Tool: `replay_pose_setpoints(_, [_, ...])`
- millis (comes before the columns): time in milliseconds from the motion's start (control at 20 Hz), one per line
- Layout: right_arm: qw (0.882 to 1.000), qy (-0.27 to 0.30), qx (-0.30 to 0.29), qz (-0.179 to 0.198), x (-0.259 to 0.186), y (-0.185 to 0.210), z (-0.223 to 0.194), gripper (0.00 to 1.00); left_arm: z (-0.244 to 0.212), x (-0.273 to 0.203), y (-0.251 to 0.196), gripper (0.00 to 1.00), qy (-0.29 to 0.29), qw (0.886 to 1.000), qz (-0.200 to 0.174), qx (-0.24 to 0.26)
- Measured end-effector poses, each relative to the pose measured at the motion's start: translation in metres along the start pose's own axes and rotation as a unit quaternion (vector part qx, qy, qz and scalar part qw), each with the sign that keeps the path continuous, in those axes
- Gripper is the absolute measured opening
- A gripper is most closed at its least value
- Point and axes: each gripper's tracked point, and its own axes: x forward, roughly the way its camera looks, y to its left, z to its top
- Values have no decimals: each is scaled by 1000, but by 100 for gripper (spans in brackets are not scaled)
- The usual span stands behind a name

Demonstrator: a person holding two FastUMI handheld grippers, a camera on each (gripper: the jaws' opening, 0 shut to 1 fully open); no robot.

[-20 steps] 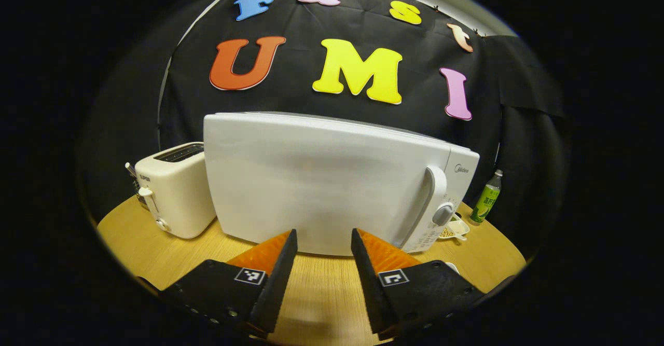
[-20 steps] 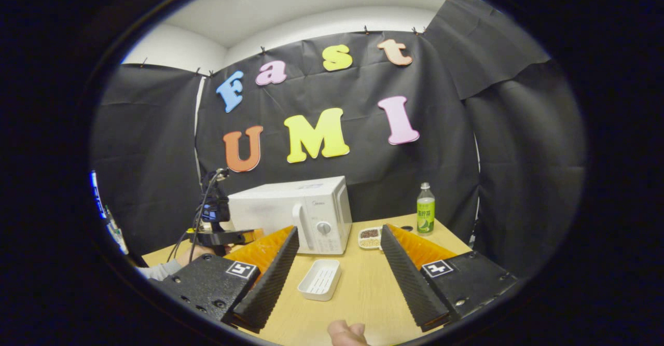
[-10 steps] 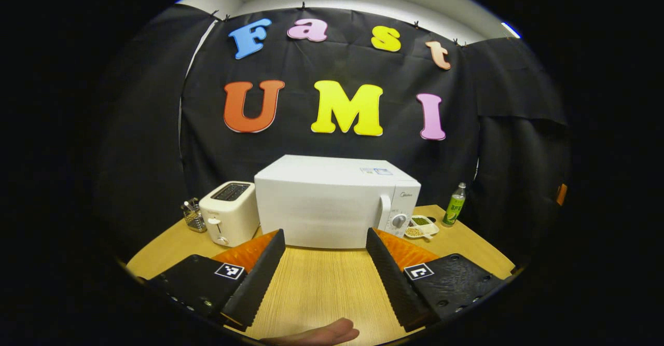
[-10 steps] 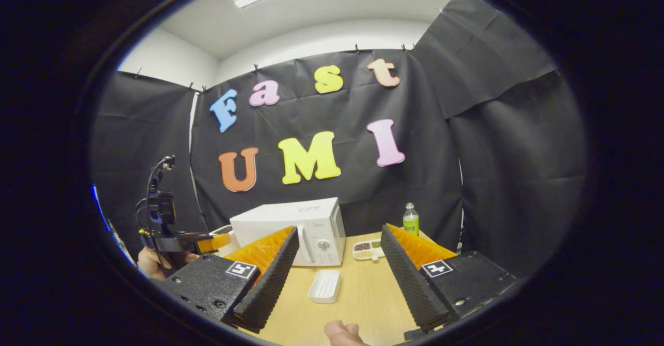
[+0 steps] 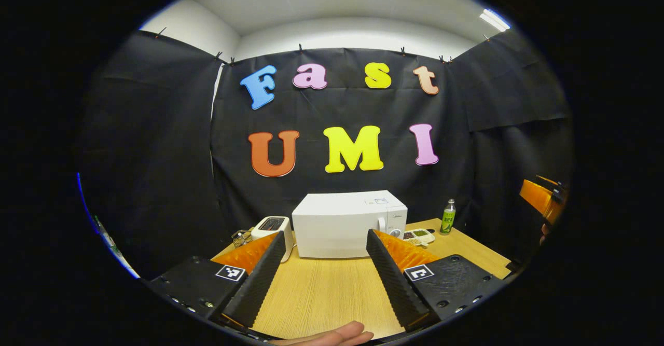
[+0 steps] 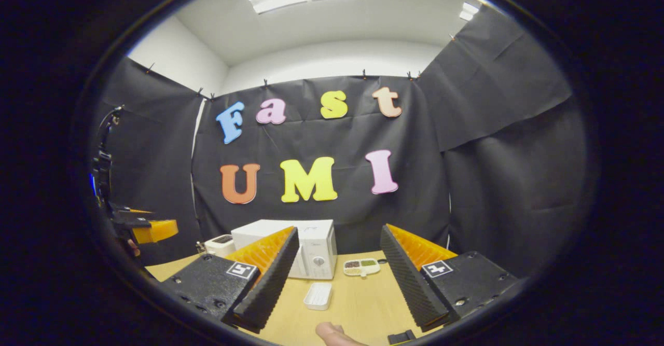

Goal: Open the microwave oven with the left hand, put the food in, and close the microwave oven.

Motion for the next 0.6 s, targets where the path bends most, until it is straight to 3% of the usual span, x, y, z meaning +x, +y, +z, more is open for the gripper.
replay_pose_setpoints(150, [1000,7,3,11,-7,4,-8,91,-10,-22,1,96,-8,1000,5,-20])
replay_pose_setpoints(200, [1000,9,-1,14,-6,4,-12,100,-15,-26,2,96,-8,1000,5,-25])
replay_pose_setpoints(300, [1000,27,-8,12,-3,3,-25,100,-19,-30,1,96,-6,1000,1,-20])
replay_pose_setpoints(350, [999,38,-10,16,-3,4,-30,91,-20,-31,2,96,-4,1000,0,-17])
replay_pose_setpoints(400, [999,44,-7,21,-3,7,-31,100,-18,-31,3,96,-7,1000,-1,-17])
replay_pose_setpoints(450, [999,45,-5,23,-4,9,-29,91,-15,-32,1,96,-13,1000,-8,-15])
replay_pose_setpoints(500, [999,44,-7,20,-4,7,-27,100,-14,-33,-1,96,-15,1000,-12,-15])
replay_pose_setpoints(550, [999,40,-11,18,-7,6,-24,100,-14,-33,-2,96,-16,1000,-13,-14])
replay_pose_setpoints(600, [999,35,-17,16,-8,6,-21,91,-14,-35,-2,96,-16,1000,-15,-11])
